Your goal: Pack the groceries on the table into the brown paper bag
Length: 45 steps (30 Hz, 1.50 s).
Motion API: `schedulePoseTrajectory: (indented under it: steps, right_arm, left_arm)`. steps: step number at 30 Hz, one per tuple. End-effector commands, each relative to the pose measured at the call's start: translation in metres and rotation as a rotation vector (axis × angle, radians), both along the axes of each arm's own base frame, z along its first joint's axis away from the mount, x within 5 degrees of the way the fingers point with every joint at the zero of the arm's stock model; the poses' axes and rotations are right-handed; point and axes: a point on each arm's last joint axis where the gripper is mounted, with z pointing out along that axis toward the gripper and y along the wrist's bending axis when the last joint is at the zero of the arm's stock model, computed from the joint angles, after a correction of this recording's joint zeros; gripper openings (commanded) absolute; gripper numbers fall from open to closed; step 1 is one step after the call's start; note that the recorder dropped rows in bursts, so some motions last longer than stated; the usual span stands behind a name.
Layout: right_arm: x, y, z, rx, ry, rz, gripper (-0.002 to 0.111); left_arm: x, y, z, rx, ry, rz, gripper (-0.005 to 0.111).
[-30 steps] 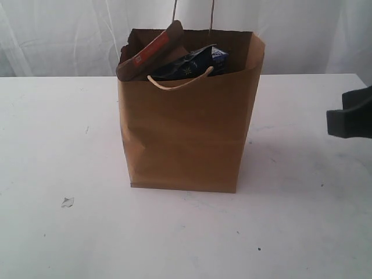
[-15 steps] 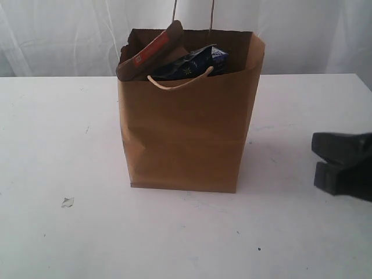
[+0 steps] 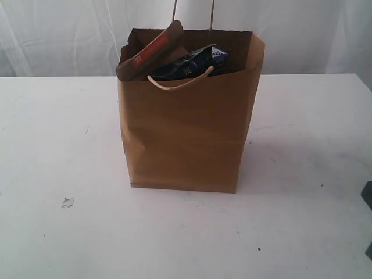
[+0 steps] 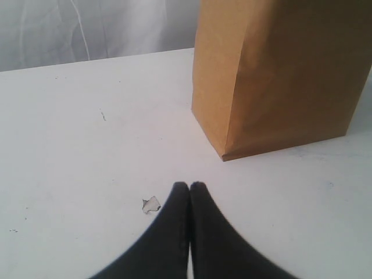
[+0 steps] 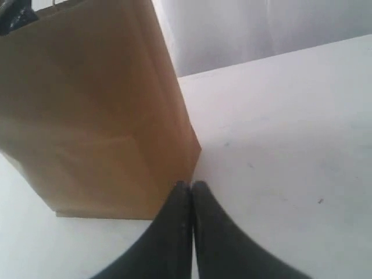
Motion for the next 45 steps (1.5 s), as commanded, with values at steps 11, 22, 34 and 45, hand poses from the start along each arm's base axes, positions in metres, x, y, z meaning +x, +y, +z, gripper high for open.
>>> schedulePoseTrajectory:
  steps: [11,22,34,45]
  right_arm:
    - [-0.020,-0.013,-0.027,0.005,0.035,-0.103,0.000]
    - [-0.020,-0.014,-0.029,-0.003,0.062,-0.107,0.000]
    - [-0.020,-0.013,-0.027,-0.334,-0.052,-0.024,0.000]
    - [-0.020,-0.013,-0.027,-0.337,-0.051,-0.024,0.000]
  left_arm:
    - [0.000,0.000,0.000,-0.012,0.000,0.003,0.000]
    - [0.000,0.000,0.000,-0.012,0.000,0.003,0.000]
    - [0.000,0.000,0.000,-0.012,0.000,0.003,0.000]
    - [0.000,0.000,0.000,-0.012,0.000,0.003,0.000]
